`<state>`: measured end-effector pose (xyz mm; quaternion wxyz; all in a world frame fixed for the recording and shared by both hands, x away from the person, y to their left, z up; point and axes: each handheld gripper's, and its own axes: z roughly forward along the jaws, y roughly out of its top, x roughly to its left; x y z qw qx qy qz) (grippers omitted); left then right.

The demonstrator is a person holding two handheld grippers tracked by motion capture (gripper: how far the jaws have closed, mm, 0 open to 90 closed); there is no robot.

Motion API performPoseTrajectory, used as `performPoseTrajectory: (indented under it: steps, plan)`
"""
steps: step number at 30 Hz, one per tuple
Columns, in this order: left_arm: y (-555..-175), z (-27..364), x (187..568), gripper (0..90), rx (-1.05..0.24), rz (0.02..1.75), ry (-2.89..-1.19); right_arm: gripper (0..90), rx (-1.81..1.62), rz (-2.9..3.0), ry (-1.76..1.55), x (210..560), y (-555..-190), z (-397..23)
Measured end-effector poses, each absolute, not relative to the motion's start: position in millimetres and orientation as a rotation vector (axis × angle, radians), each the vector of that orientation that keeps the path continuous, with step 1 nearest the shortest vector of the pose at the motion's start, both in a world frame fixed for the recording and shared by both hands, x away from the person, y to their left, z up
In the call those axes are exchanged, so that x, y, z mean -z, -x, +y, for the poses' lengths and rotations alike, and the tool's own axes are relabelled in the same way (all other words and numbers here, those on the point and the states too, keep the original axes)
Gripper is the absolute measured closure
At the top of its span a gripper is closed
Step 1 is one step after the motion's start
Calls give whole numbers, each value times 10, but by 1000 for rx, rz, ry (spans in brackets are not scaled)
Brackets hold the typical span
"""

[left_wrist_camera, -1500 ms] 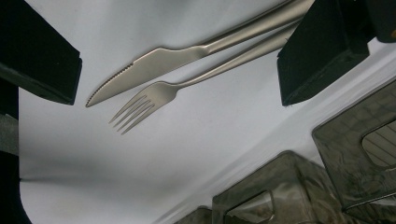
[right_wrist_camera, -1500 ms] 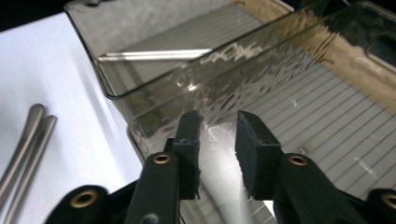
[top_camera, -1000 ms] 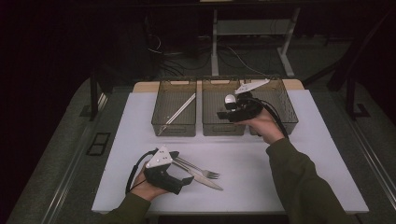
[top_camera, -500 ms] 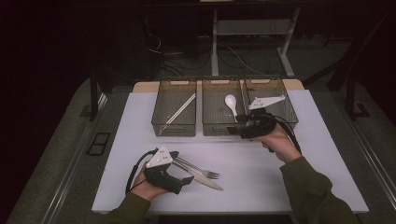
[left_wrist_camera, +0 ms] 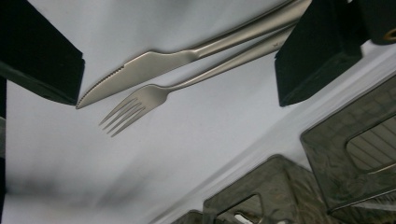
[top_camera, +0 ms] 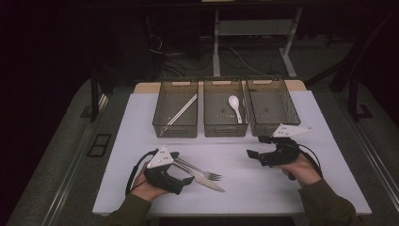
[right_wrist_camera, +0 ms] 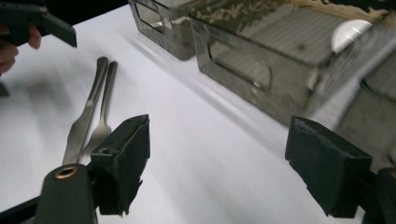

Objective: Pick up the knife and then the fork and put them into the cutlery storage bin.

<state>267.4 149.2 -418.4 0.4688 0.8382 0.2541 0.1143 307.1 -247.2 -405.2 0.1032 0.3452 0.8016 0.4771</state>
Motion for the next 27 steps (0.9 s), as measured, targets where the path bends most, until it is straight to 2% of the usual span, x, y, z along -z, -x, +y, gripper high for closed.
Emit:
performPoseTrajectory:
  steps: [4,7,15,21,23,27]
  plan:
    - [-2700,1526,4161,96,-301,638,-2057,202,-1393,2341,-1049,4149,-2926,-2623]
    - [-2738,1554,4135,183,-324,661,-2072,197,-1384,2336,-1074,4206,-2832,-2730]
    - [-2933,1654,4136,609,-353,718,-2115,197,-1380,2344,-1077,4292,-2591,-2858]
    - [-3129,1716,4230,842,-374,785,-2194,197,-1394,2343,-1080,4299,-2518,-2912]
    - [-3192,1754,4253,886,-392,815,-2214,197,-1391,2343,-1085,4306,-2522,-2918]
    - [-3270,1859,4315,890,-384,851,-2242,197,-1388,2347,-1081,4309,-2526,-2913]
